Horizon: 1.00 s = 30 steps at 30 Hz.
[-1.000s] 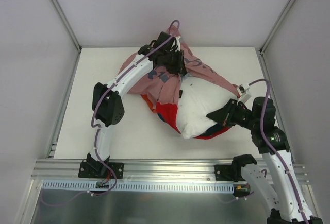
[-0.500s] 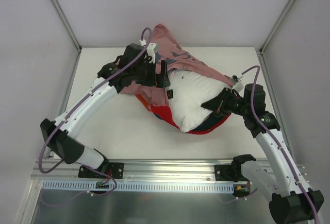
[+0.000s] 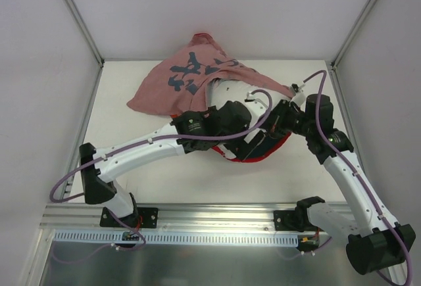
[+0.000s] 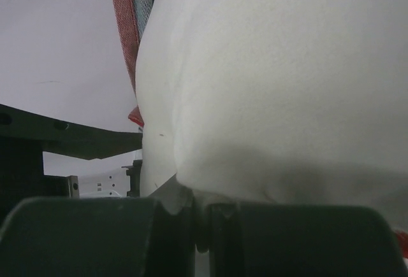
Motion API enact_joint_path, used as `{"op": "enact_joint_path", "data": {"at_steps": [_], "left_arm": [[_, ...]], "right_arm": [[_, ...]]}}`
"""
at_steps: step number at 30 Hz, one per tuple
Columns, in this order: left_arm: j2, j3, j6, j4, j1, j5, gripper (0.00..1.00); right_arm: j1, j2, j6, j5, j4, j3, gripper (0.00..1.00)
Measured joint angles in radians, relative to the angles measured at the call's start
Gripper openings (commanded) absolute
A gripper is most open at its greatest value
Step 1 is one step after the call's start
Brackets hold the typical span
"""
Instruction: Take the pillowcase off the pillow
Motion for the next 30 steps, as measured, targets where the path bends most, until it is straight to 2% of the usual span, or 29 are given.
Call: {"op": "enact_joint_path", "data": {"at_steps": [11, 12, 13, 14, 15, 16, 17, 18, 21, 25, 30], "left_arm": [[0.187, 0.186, 0.107, -0.071, -0.107, -0.246, 0.99], [0.206, 0.196, 0.118, -0.073, -0.114, -0.273, 0.95], [0.226, 0.204, 0.127, -0.075, -0.117, -0.298, 0.86], [0.245, 0.211, 0.135, -0.079, -0.121, -0.321, 0.74], [0.262, 0.218, 0.146, -0.083, -0.121, -0.345, 0.36], [0.277, 0.222, 0.148, -0.086, -0.12, -0.362, 0.14], [0.29, 0.224, 0.158, -0.092, -0.118, -0.382, 0.0], [0.294, 0.224, 0.164, -0.098, -0.107, -0.386, 0.0], [0.288, 0.223, 0.132, -0.094, -0.082, -0.353, 0.0], [0.188, 0.151, 0.028, -0.056, 0.028, -0.162, 0.0], [0.05, 0.056, -0.066, -0.064, 0.156, -0.024, 0.0]], "right_arm": [[-0.001, 0.0, 0.008, 0.025, -0.006, 0.003, 0.01], [-0.001, 0.0, 0.011, 0.026, -0.005, 0.003, 0.01], [-0.001, 0.0, 0.014, 0.026, -0.005, 0.003, 0.01], [-0.001, 0.0, 0.016, 0.026, -0.005, 0.003, 0.01], [-0.001, 0.0, 0.017, 0.026, -0.006, 0.003, 0.01], [-0.001, 0.0, 0.018, 0.027, -0.006, 0.003, 0.01], [-0.001, 0.0, 0.018, 0.031, -0.007, 0.003, 0.02], [-0.003, 0.0, 0.015, 0.039, -0.01, 0.003, 0.25], [-0.009, -0.006, -0.015, 0.064, -0.062, 0.01, 0.72], [-0.016, -0.026, -0.089, 0.079, -0.18, 0.064, 0.81], [-0.055, -0.084, -0.161, 0.122, -0.244, 0.142, 0.88]]}}
